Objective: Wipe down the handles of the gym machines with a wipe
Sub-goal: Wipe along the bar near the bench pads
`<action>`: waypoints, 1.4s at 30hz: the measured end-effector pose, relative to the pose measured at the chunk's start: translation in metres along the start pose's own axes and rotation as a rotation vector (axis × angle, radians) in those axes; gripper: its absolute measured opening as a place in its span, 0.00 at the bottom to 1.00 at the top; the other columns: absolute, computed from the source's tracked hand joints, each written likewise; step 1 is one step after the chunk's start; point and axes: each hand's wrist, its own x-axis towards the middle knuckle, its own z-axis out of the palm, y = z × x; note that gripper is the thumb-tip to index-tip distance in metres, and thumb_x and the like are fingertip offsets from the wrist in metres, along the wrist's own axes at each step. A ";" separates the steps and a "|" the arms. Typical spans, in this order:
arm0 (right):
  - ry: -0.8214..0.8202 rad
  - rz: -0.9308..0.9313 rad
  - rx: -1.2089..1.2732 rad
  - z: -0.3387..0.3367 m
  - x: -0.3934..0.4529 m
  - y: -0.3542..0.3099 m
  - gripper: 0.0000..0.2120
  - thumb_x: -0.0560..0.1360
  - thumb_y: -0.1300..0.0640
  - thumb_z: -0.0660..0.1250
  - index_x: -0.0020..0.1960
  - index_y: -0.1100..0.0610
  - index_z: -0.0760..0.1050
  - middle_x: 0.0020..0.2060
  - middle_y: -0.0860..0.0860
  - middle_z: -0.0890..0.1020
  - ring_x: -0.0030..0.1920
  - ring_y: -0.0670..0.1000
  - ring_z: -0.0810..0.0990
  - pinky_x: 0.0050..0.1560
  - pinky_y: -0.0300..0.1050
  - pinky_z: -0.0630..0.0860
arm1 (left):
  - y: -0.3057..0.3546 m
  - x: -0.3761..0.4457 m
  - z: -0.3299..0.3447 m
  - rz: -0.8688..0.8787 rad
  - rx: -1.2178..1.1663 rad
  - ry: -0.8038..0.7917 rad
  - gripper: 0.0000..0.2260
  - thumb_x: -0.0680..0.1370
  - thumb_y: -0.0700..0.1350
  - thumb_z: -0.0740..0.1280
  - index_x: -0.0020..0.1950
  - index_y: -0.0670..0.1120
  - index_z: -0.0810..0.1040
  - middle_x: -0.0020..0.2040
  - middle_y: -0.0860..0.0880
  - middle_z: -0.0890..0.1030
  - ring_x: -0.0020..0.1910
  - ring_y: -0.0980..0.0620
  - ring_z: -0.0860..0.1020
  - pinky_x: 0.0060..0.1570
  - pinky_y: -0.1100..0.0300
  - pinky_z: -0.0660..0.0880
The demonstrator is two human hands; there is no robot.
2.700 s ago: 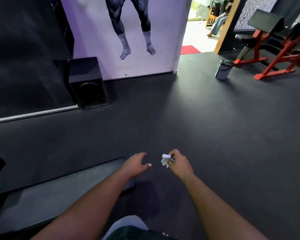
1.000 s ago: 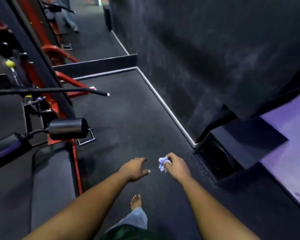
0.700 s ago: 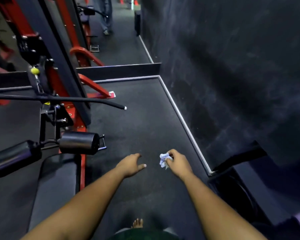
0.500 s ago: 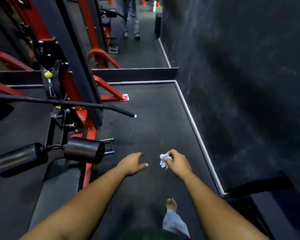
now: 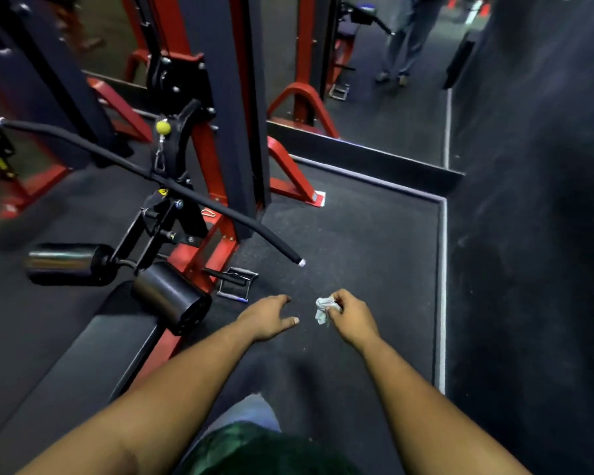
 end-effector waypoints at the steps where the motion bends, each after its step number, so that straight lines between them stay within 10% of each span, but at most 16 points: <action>1: -0.021 -0.015 -0.006 -0.002 0.015 -0.001 0.03 0.77 0.54 0.66 0.51 0.49 0.76 0.46 0.50 0.85 0.46 0.53 0.82 0.45 0.47 0.76 | -0.001 0.011 -0.003 -0.018 -0.013 0.006 0.35 0.78 0.62 0.70 0.80 0.46 0.66 0.76 0.45 0.73 0.73 0.46 0.72 0.72 0.53 0.69; 9: -0.149 -0.151 -0.092 -0.009 0.169 -0.048 0.07 0.78 0.57 0.65 0.49 0.45 0.74 0.43 0.45 0.83 0.42 0.46 0.81 0.45 0.49 0.79 | -0.047 0.125 -0.042 -0.183 -0.186 0.077 0.35 0.79 0.63 0.68 0.80 0.46 0.66 0.76 0.45 0.72 0.74 0.45 0.71 0.73 0.52 0.68; 14: -0.263 -0.264 -0.138 -0.004 0.257 -0.104 0.11 0.79 0.61 0.66 0.54 0.45 0.80 0.43 0.42 0.84 0.40 0.37 0.81 0.37 0.29 0.72 | -0.088 0.179 -0.075 -0.272 -0.275 0.081 0.33 0.80 0.60 0.68 0.79 0.43 0.67 0.76 0.43 0.72 0.74 0.44 0.71 0.73 0.54 0.67; 21: -0.426 -0.427 -0.216 0.029 0.355 -0.178 0.10 0.77 0.58 0.67 0.53 0.44 0.80 0.43 0.42 0.85 0.44 0.41 0.82 0.48 0.46 0.80 | -0.132 0.218 -0.107 -0.467 -0.414 0.177 0.32 0.80 0.61 0.67 0.78 0.44 0.68 0.76 0.44 0.73 0.73 0.43 0.72 0.70 0.52 0.70; 29: -0.704 -0.652 -0.366 0.086 0.447 -0.211 0.04 0.79 0.56 0.66 0.48 0.47 0.74 0.37 0.37 0.82 0.39 0.41 0.80 0.39 0.36 0.72 | -0.138 0.271 -0.092 -0.783 -0.743 0.254 0.28 0.80 0.61 0.68 0.74 0.47 0.72 0.69 0.43 0.79 0.66 0.41 0.77 0.63 0.53 0.74; 38: -1.014 -0.531 -0.140 0.107 0.558 -0.222 0.07 0.80 0.59 0.66 0.46 0.51 0.71 0.33 0.54 0.84 0.28 0.51 0.78 0.33 0.51 0.78 | -0.086 0.357 -0.059 -1.097 -1.158 0.457 0.42 0.69 0.69 0.69 0.77 0.48 0.65 0.72 0.44 0.75 0.69 0.42 0.75 0.67 0.51 0.73; 42: -1.070 -0.491 -0.025 0.104 0.577 -0.231 0.08 0.80 0.65 0.63 0.51 0.53 0.77 0.40 0.57 0.85 0.32 0.53 0.78 0.32 0.53 0.80 | -0.066 0.380 -0.060 -1.208 -1.290 0.545 0.26 0.78 0.57 0.72 0.68 0.43 0.69 0.66 0.41 0.79 0.63 0.40 0.78 0.60 0.53 0.74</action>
